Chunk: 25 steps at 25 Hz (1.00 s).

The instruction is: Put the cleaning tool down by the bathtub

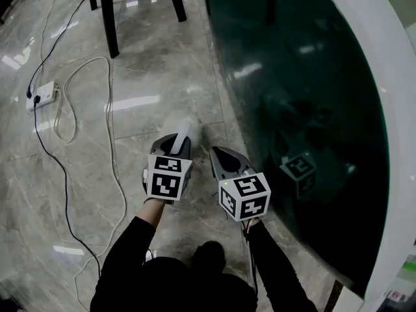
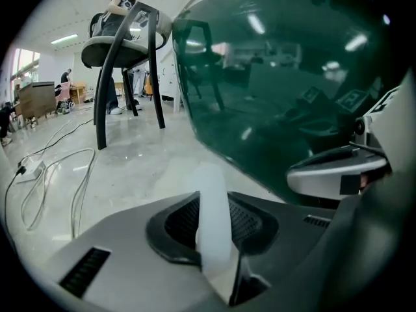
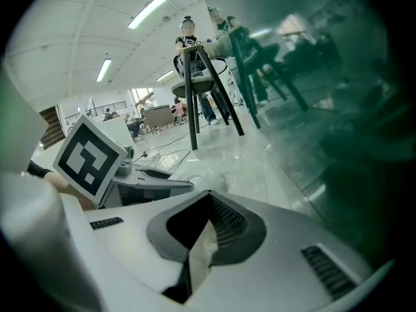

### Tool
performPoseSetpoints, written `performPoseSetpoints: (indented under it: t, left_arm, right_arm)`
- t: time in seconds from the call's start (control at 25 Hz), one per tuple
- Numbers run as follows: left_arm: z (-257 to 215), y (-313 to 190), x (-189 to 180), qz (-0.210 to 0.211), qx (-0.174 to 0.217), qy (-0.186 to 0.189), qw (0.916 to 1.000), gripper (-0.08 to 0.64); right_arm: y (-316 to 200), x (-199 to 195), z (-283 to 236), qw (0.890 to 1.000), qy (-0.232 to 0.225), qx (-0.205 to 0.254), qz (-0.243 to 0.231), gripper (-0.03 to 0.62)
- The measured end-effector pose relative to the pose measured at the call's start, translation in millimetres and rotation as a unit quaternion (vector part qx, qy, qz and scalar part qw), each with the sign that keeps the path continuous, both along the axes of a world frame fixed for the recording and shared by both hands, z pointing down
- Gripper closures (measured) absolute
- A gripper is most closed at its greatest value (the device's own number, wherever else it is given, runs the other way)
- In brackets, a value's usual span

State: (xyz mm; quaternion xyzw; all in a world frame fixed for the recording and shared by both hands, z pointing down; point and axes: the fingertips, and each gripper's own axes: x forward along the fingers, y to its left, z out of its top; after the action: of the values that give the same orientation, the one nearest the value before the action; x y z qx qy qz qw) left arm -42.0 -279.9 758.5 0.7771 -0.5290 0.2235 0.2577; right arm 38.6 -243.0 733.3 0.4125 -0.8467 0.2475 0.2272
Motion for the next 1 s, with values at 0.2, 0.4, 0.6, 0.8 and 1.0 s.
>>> performPoseSetpoints:
  t: [0.2,0.4,0.6,0.8,1.0]
  left_arm:
    - [12.1,-8.8,-1.3,-0.002,0.0,0.004,1.0,0.463]
    - [21.6,-14.2,-2.1,-0.003,0.001,0.001,1.0,0.463]
    - [30.8,-15.6,-2.3,-0.004,-0.003,0.005,1.0,0.463]
    - [35.0,-13.5,1.1,-0.001,-0.01,0.007,0.9999,0.463]
    - [44.2,-14.0,-3.8,-0.016,-0.023,0.021,0.9994,0.463]
  right_arm:
    - [-3.1,0.4,6.5,1.0,0.005,0.009,-0.004,0.592]
    - [-2.0,1.6,11.3,1.0,0.007,0.011,-0.004,0.592]
    - [0.2,3.7,12.6,1.0,0.014,0.016,-0.003,0.592]
    - [1.5,6.2,8.5,1.0,0.018,0.02,0.0,0.592]
    - [3.0,2.6,8.7,1.0,0.019,0.02,-0.003,0.592]
